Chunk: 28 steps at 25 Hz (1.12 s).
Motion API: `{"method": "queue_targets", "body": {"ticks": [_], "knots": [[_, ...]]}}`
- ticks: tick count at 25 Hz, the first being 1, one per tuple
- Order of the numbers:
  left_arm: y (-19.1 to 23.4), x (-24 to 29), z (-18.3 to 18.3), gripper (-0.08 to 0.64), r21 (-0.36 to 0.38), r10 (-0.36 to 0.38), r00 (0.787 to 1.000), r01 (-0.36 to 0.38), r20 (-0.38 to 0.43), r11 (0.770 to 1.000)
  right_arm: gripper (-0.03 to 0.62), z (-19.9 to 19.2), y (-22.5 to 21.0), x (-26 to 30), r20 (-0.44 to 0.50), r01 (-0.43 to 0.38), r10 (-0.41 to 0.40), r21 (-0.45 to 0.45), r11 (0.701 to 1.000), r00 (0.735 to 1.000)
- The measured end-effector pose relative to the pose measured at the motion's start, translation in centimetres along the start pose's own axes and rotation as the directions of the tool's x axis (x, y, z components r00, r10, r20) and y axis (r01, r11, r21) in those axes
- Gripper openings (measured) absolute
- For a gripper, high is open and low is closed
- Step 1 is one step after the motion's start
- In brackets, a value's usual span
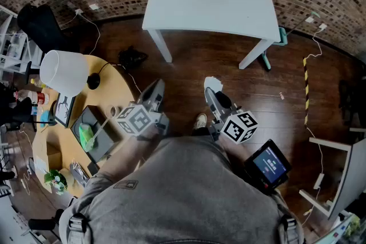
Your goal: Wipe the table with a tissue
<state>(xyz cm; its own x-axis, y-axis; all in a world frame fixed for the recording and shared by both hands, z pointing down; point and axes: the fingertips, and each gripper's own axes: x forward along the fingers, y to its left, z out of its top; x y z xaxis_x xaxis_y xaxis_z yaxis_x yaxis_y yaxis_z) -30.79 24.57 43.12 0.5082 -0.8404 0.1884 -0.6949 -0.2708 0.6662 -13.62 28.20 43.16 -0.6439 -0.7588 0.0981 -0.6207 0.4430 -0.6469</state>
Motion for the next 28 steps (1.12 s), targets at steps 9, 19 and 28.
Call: {"method": "queue_targets", "body": {"ticks": [9,19,28], "knots": [[0.7,5.1,1.0,0.002,-0.017,0.041,0.999,-0.041,-0.009,0.999,0.051,3.8,-4.2,3.5,-0.034,-0.001,0.001,-0.007,1.0,0.999],[5.1,13.8,5.0,0.002,-0.049,0.015,1.0,-0.015,-0.002,0.999,0.051,7.1,-8.6,11.5,-0.051,0.036,-0.037,-0.028,0.999,0.998],[9.2,22.1,11.1,0.002,-0.061,-0.043,0.999,0.042,-0.011,0.997,0.051,11.2,-11.4,21.3,-0.047,0.081,-0.084,-0.061,0.995,0.995]]}}
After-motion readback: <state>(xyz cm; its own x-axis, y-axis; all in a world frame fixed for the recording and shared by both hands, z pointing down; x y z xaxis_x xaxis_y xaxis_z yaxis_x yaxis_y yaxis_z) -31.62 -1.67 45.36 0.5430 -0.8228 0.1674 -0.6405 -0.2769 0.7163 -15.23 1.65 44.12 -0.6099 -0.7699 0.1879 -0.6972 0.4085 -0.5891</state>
